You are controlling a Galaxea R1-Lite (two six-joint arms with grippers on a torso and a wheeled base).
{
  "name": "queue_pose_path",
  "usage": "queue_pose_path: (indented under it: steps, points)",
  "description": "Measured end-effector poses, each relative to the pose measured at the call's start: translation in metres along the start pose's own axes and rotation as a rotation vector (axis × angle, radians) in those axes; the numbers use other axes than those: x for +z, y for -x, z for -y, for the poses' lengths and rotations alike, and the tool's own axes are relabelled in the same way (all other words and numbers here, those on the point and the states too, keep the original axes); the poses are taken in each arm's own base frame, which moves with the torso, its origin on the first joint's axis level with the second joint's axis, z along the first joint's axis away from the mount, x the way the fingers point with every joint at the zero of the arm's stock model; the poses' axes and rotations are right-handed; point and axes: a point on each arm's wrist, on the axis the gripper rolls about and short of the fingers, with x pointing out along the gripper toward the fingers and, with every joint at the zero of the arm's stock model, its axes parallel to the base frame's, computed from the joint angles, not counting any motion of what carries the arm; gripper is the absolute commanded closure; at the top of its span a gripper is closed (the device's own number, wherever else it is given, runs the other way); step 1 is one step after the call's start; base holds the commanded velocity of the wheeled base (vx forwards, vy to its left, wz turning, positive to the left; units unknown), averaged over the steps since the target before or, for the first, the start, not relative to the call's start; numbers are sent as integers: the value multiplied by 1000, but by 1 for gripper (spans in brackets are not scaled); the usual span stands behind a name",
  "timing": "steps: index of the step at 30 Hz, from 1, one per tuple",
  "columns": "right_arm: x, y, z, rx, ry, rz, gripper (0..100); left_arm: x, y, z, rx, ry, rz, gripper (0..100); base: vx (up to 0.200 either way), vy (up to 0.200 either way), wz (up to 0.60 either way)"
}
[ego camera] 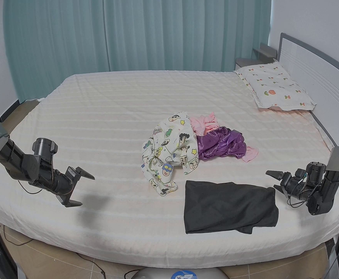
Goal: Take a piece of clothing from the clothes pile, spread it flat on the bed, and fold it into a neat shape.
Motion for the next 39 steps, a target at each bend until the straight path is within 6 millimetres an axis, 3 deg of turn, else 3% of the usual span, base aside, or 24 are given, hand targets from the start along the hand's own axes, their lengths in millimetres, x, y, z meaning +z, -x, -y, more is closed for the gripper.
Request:
queue_pose_path:
  steps: [11, 19, 20, 39]
  points:
    - [-45, 51, 0, -53, 212, -118, 0, 0, 0, -1, 2, 2, -1, 0, 0, 0, 0]
    - [-72, 78, 5, -69, 266, -223, 0, 0, 0, -1, 3, 3, -2, 0, 0, 0, 0]
    - [-75, 80, 6, -70, 271, -238, 100, -1, 0, -1, 3, 3, -2, 0, 0, 0, 0]
    - [-85, 106, 13, -128, 279, -281, 100, 0, 0, -1, 2, 4, 0, 0, 0, 0, 0]
